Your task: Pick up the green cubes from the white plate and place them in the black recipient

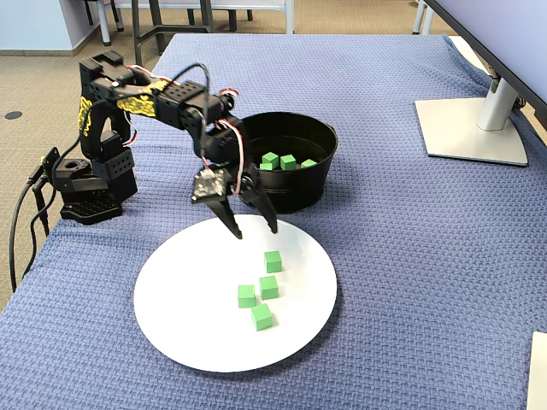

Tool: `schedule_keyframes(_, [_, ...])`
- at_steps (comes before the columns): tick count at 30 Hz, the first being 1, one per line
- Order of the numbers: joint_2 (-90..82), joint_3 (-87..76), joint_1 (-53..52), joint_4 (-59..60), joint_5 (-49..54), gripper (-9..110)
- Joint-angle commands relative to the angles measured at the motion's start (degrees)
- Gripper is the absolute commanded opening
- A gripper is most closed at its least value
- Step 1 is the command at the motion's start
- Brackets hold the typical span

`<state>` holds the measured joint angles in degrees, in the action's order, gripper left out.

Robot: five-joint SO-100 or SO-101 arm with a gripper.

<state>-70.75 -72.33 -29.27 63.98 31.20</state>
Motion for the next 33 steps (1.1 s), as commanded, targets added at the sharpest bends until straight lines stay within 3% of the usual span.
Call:
schedule_keyframes(1, [4.0, 8.2, 1.4, -0.4, -2.4, 19])
schedule_keyframes(33, [21.8, 23.0, 4.2, 4.5, 3.0, 20])
